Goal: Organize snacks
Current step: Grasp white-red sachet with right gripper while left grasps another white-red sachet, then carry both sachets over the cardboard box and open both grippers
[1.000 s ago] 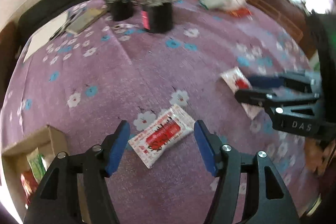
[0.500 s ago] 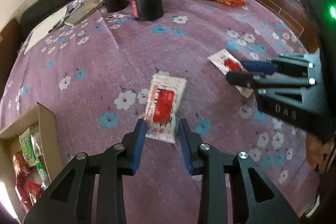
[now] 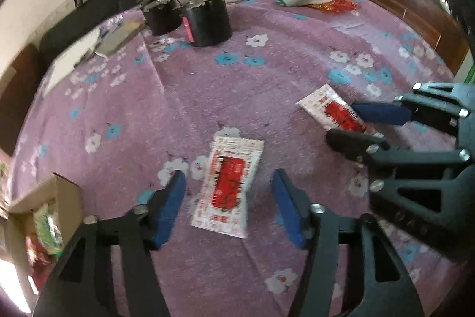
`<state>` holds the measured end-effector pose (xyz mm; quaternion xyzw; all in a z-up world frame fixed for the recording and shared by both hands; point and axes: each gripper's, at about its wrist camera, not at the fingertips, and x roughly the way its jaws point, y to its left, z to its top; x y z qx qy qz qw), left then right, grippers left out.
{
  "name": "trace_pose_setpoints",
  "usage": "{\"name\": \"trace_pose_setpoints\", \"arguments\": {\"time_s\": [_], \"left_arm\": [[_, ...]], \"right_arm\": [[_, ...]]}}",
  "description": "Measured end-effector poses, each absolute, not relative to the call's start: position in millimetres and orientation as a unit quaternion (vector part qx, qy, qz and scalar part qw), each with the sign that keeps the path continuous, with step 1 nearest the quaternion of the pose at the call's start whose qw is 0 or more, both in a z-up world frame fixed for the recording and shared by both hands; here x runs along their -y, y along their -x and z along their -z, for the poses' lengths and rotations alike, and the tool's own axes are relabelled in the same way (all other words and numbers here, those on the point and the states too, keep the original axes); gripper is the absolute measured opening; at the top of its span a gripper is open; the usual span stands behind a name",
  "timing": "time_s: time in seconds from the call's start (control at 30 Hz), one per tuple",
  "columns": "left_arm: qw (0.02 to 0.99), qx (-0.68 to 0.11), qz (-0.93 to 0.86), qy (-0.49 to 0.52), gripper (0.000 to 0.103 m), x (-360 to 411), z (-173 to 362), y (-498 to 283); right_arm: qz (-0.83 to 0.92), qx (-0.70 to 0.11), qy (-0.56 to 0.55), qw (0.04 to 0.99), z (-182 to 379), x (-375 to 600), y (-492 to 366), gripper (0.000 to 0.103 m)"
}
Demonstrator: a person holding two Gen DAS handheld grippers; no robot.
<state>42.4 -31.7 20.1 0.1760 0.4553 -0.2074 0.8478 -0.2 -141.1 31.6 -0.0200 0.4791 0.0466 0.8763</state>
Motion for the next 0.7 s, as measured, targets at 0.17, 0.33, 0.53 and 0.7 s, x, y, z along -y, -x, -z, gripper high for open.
{"name": "trace_pose_setpoints", "arguments": {"time_s": [0.17, 0.33, 0.53, 0.7], "left_arm": [[0.846, -0.468, 0.209, -0.149, 0.028, 30, -22, -35], [0.852, -0.466, 0.212, -0.112, 0.028, 19, -33, -19], [0.864, -0.458, 0.206, -0.042, 0.028, -12, -58, 5], [0.875, -0.445, 0.190, 0.010, 0.028, -45, -69, 30]], "right_arm": [[-0.043, -0.480, 0.012, 0.876, -33, 142, 3, 0.028], [-0.058, -0.472, -0.029, 0.879, -38, 152, 2, 0.026], [-0.092, -0.434, -0.078, 0.893, -52, 159, 7, 0.026], [-0.102, -0.419, -0.080, 0.898, -57, 151, 12, 0.026]]}}
